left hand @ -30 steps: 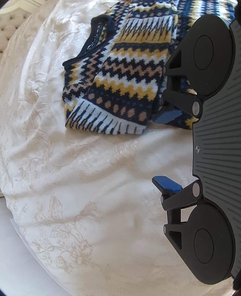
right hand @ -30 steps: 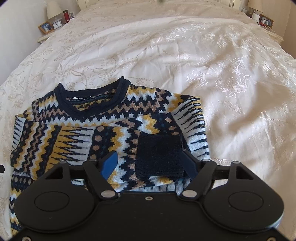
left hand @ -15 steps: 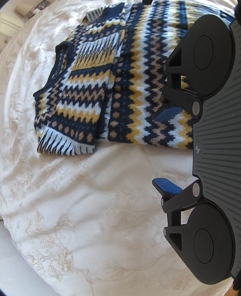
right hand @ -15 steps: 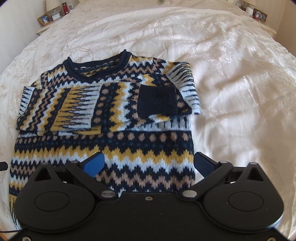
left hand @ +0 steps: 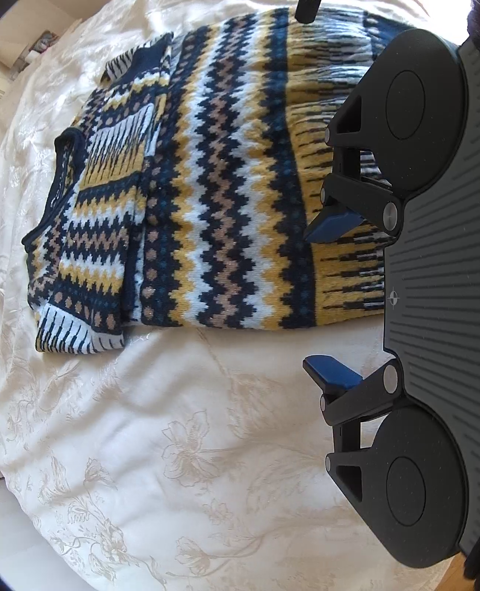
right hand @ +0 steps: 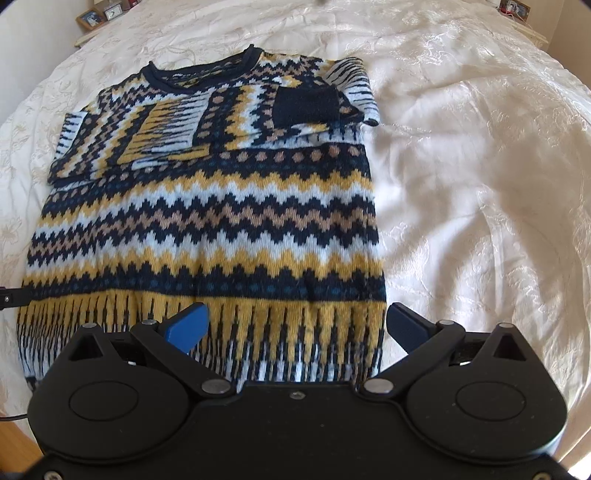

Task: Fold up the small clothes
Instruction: 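Move both grippers along the sweater body to the navy ribbed hem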

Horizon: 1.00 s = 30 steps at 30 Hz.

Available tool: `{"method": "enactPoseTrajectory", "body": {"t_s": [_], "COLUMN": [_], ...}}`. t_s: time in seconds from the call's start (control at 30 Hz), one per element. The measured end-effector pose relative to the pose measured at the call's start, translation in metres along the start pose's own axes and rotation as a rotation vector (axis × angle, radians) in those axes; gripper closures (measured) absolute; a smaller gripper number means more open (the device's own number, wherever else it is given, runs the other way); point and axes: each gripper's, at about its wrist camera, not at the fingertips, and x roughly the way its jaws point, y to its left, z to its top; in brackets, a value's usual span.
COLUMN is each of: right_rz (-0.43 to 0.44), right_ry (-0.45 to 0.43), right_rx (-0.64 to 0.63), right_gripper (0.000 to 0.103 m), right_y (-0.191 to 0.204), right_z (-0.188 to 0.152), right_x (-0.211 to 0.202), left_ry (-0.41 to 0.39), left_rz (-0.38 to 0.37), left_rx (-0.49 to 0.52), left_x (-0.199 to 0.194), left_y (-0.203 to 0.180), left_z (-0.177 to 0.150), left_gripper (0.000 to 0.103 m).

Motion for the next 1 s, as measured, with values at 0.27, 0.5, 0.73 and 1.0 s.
{"method": "enactPoseTrajectory", "body": {"t_s": [0.27,0.5,0.73,1.0], "right_rz": [0.042,0.068,0.102,0.123], "right_ry": [0.098,0.097,0.076,0.029], "right_rx": [-0.085,-0.112,-0.114,-0.182], "right_gripper": [0.001,0.001,0.001,0.000], "right_y": [-0.008,-0.011,-0.017,-0.019], "right_z": [-0.027,-0.042,-0.059,-0.070], "right_x": [0.017,0.022,0.022,0.027], "left_ry": [0.045,0.008,-0.012,0.003], "left_rz": [0.095,0.163,0.172,0.224], "left_rx": [0.013,0.021,-0.004,-0.054], "left_x": [0.013,0.018,0.017,0.023], "left_y": [-0.026,-0.040,-0.042,-0.043], "left_z": [-0.022,-0.031,-0.051,-0.052], "left_gripper": [0.037,0.034,0.021,0.004]}}
